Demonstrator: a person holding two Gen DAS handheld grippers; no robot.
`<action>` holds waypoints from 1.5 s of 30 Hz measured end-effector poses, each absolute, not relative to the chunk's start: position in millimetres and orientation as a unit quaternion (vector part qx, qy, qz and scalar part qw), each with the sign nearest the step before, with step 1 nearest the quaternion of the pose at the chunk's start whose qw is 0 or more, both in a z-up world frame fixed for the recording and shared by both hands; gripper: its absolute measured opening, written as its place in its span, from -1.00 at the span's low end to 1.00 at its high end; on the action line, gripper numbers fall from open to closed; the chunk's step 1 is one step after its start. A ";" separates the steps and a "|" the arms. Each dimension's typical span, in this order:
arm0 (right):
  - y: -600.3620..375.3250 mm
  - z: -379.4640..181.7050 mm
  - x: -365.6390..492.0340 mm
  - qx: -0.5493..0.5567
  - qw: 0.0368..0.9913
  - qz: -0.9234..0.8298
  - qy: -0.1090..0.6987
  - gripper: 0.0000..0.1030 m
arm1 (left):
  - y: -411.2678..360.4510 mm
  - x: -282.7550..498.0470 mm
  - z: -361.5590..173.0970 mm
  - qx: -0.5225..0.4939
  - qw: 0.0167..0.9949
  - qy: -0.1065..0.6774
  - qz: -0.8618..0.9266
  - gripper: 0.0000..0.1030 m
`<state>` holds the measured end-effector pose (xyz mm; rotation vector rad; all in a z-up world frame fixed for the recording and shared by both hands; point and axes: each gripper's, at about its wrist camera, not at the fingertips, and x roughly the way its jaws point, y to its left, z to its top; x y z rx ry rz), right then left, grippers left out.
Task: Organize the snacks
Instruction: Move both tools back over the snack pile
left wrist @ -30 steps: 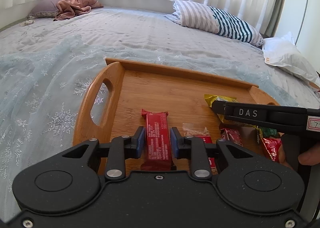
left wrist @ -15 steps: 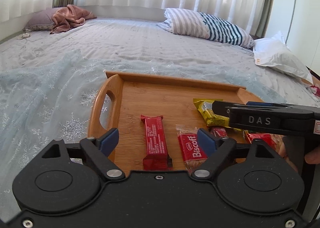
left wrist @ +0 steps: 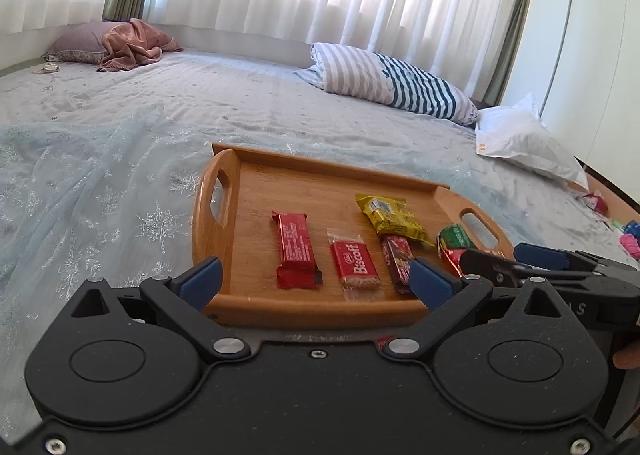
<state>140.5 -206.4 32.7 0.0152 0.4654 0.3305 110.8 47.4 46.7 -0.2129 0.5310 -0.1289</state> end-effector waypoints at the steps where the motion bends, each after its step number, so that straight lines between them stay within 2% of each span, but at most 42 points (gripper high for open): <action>1: -207.5 31.1 135.0 0.006 0.960 0.162 0.227 0.97 | 47.0 106.6 46.0 -0.101 0.958 0.261 -0.063 0.95; 28: -213.9 -7.2 68.2 -0.023 0.967 0.147 0.208 1.00 | 38.2 62.1 9.1 -0.068 0.949 0.300 -0.064 0.94; 34: -216.0 -8.9 61.8 -0.034 0.966 0.147 0.209 0.99 | 38.1 61.9 6.1 -0.075 0.945 0.310 -0.076 0.79; 38: -217.6 -9.1 56.2 -0.045 0.967 0.140 0.210 0.96 | 40.3 63.3 5.1 -0.081 0.942 0.316 -0.078 0.62; 45: -222.9 -10.6 52.4 -0.068 0.962 0.140 0.223 0.78 | 42.8 64.6 6.3 -0.086 0.939 0.321 -0.089 0.34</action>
